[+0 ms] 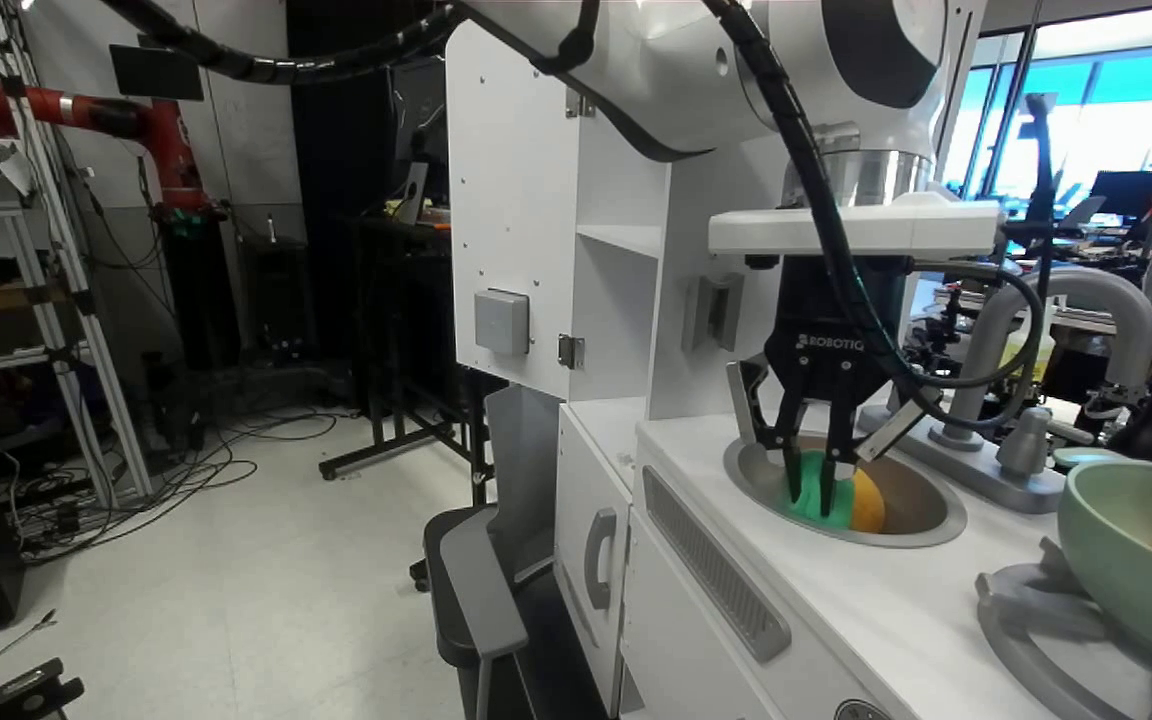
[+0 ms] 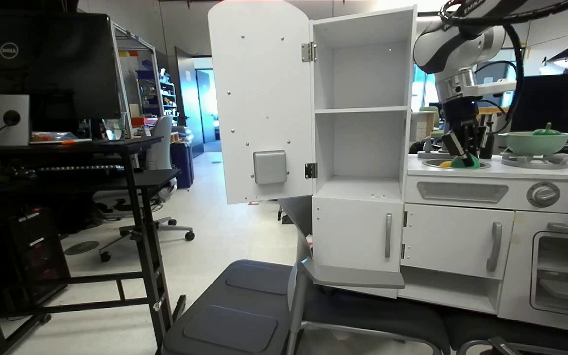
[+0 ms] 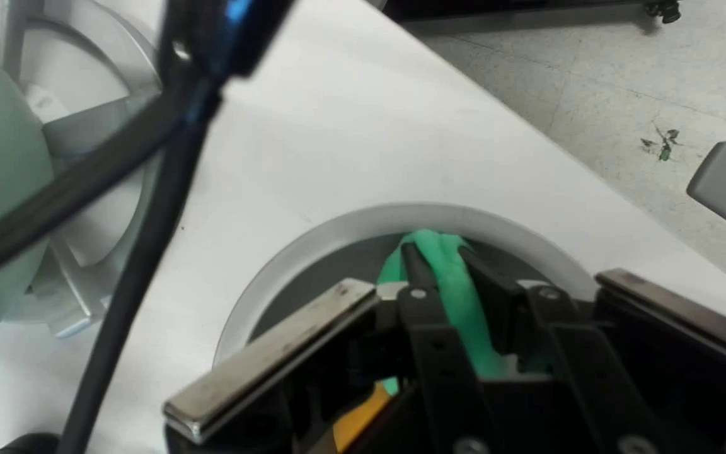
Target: Open the door of the top cabinet then put the green plushie and the green pepper in the top compartment of the open cabinet
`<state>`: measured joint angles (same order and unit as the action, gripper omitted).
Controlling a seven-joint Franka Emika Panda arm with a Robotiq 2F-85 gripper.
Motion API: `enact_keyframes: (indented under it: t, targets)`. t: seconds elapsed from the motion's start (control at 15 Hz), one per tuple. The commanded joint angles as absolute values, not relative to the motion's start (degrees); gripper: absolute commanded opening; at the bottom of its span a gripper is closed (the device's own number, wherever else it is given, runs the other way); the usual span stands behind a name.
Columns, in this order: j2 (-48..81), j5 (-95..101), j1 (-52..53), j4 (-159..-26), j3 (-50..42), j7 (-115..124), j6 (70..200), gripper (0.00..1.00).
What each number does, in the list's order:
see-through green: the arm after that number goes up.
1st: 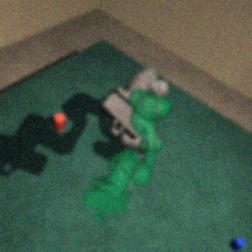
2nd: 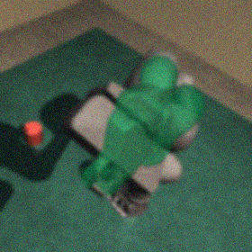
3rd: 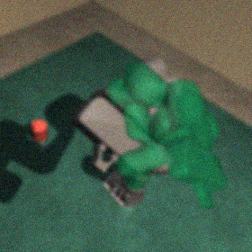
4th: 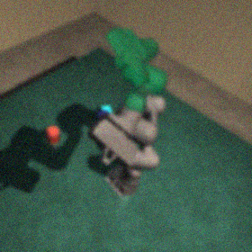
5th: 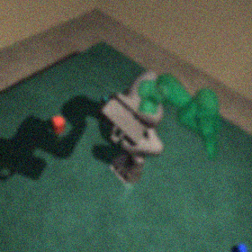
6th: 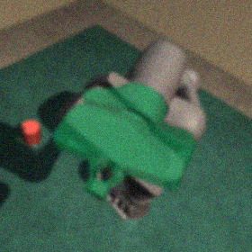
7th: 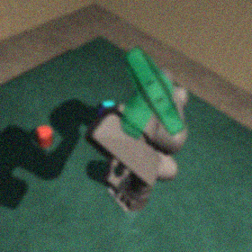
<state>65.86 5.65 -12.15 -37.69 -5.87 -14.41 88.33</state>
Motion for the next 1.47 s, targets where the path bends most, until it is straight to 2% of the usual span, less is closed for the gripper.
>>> enact_keyframes:
  t: [0.0,0.6,1.0,1.4]
  targets:
    - [64.32,5.61,-11.19,-34.17,-5.68,-14.63,83.35,0.04]
    - [54.12,6.5,-8.39,-42.3,-5.15,-18.31,84.01,0.04]
    - [43.2,8.14,-4.68,-58.62,-4.84,-29.7,86.85,0.04]
    - [31.93,9.93,-2.58,-74.9,-4.91,-30.57,92.32,0.04]
